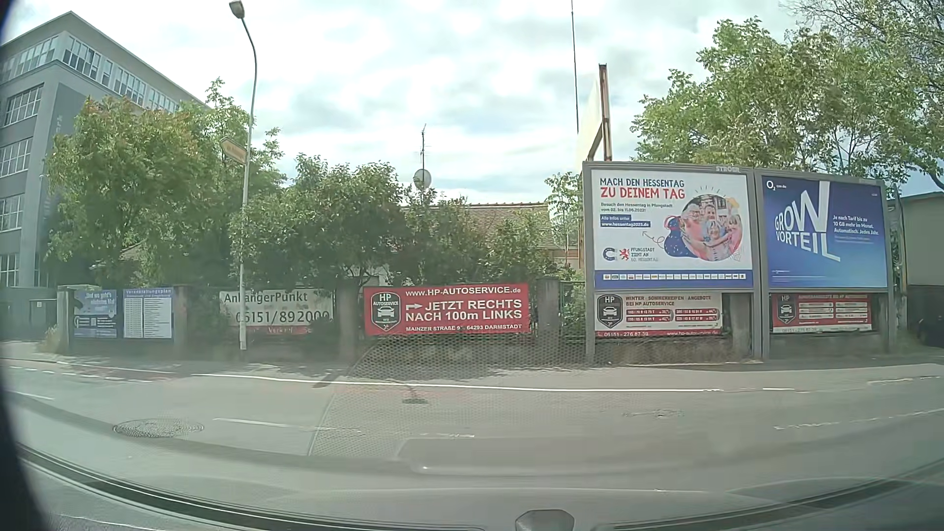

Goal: Follow the waypoints while adhering to traffic rules and regulations

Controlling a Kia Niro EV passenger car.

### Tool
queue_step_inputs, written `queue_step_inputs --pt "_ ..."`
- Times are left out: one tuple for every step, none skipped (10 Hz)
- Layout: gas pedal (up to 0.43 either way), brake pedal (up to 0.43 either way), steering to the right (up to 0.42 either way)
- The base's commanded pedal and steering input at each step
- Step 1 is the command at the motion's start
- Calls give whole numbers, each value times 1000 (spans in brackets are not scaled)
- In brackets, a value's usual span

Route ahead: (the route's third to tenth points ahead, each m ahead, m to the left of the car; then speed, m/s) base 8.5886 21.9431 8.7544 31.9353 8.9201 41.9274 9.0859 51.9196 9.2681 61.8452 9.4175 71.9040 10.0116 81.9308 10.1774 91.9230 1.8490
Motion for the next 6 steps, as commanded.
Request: queue_step_inputs --pt "0 146 -249" --pt "0 146 -258" --pt "0 146 -268" --pt "0 146 -280" --pt "0 146 -297" --pt "0 146 -315"
